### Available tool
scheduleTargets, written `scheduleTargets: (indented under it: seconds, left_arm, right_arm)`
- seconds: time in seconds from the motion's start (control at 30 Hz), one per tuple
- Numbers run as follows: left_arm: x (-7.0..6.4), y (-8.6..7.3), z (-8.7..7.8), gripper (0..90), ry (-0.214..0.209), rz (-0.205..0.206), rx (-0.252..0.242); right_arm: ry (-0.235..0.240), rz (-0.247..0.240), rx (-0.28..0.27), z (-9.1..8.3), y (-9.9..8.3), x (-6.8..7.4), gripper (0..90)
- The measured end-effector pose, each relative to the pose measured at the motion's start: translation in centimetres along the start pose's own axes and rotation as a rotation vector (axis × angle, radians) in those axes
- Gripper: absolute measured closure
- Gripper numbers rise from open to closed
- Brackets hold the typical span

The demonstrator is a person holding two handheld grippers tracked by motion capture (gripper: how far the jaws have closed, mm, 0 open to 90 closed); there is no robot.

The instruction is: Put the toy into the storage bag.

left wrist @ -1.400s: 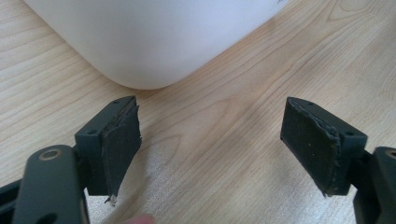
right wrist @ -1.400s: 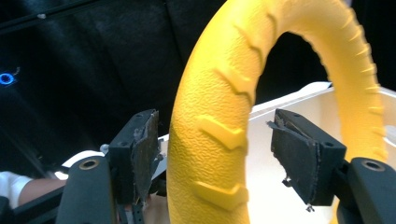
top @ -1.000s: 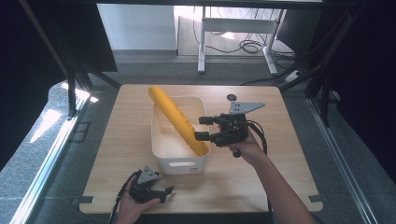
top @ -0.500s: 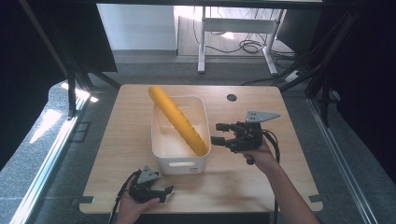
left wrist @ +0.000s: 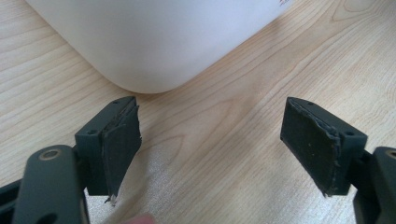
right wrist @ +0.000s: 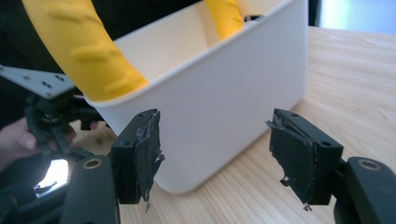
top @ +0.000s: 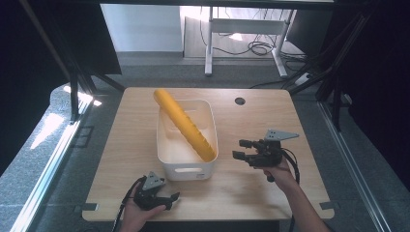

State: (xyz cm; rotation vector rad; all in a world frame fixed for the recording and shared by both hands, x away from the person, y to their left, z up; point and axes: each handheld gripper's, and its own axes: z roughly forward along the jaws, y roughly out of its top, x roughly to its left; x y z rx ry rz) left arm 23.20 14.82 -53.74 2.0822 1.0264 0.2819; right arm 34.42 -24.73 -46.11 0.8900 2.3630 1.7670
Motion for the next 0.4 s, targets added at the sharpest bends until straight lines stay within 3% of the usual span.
scheduleTargets:
  seconds: [0.1, 0.23, 0.4]
  left_arm:
    - [0.02, -0.02, 0.03, 20.2, 0.002, -0.003, -0.002]
    - [0.08, -0.03, -0.02, 20.2, 0.004, -0.004, -0.004]
    - [0.05, -0.03, 0.06, 20.2, 0.002, 0.0, -0.001]
  right_arm:
    - [-0.005, 0.007, 0.018, 0.17, -0.44, -0.22, 34.3]
    - [-0.01, -0.003, -0.002, 0.15, -0.22, -0.06, 34.6]
    - [-0.047, -0.023, 0.02, 0.13, -0.53, 0.02, 34.4]
